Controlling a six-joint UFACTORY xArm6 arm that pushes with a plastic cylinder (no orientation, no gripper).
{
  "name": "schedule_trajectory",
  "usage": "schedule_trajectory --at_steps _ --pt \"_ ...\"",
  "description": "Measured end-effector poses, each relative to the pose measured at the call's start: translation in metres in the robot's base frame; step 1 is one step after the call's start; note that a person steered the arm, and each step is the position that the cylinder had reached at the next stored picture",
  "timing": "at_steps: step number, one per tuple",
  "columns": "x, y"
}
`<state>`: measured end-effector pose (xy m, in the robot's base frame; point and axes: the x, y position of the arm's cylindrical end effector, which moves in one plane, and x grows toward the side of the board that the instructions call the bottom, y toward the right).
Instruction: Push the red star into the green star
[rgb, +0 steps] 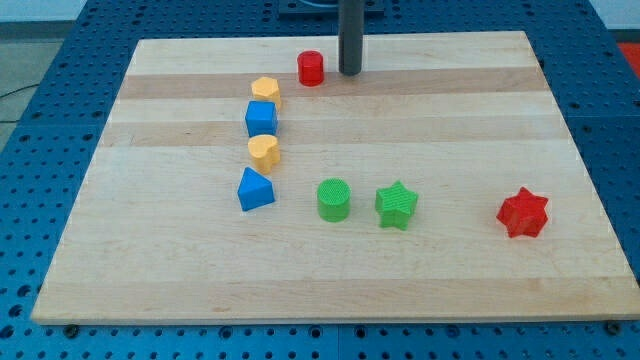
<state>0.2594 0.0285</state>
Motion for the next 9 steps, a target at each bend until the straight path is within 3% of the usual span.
schedule_trajectory --at_steps 3,4,5,6,7,9 --pt "0.022 -0.084" --pt "0.019 0.001" --pt "0.057 0.126" --pt "0.156 0.185" --pt "0.233 0.225" --pt "0.292 0.226"
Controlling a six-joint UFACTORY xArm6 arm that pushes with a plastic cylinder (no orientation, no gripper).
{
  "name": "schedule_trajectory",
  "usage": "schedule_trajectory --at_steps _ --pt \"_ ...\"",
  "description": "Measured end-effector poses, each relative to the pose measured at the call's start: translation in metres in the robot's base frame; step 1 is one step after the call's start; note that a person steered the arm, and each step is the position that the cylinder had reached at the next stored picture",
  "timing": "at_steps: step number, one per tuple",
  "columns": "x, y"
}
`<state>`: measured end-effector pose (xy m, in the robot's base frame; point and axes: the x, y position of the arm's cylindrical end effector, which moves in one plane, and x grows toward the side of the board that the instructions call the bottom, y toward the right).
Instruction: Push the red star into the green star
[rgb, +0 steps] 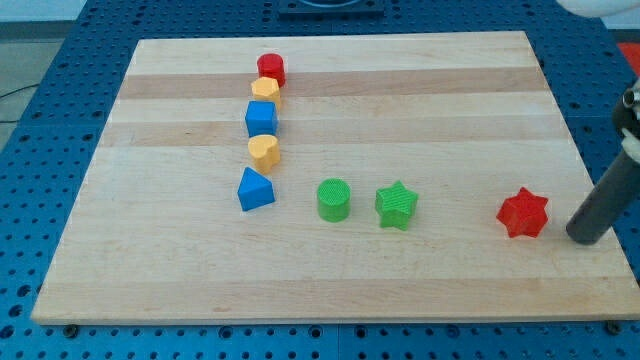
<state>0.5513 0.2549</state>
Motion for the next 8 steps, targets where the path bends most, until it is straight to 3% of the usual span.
schedule_trajectory --at_steps 1,2,4,5,6,7,8 --pt "0.002 -0.014" --pt "-0.016 0.014" --pt "-0.013 -0.063" --pt "-0.013 -0.068" --pt "-0.040 -0.029" --pt "-0.056 -0.040" --pt "-0.044 -0.076"
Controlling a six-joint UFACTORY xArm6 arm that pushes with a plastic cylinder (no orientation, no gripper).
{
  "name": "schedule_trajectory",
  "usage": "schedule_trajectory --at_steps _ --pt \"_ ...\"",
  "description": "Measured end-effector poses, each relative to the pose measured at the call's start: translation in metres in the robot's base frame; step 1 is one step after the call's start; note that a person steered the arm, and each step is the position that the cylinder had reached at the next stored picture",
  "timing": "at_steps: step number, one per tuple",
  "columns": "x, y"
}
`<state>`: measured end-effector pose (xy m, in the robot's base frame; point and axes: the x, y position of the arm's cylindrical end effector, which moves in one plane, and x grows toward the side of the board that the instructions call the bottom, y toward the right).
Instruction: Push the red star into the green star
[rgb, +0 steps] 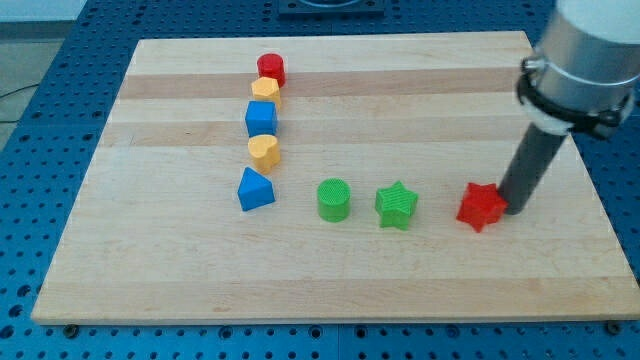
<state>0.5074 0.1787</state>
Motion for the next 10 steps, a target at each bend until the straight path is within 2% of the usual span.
schedule_trajectory --at_steps 1,2,3,4,5,6,10 --pt "0.003 -0.031" --pt "0.003 -0.029" --pt "0.027 0.031" --pt "0.073 0.012" --pt "0.089 -0.031" --pt "0.079 -0.060" --pt "0.039 -0.055"
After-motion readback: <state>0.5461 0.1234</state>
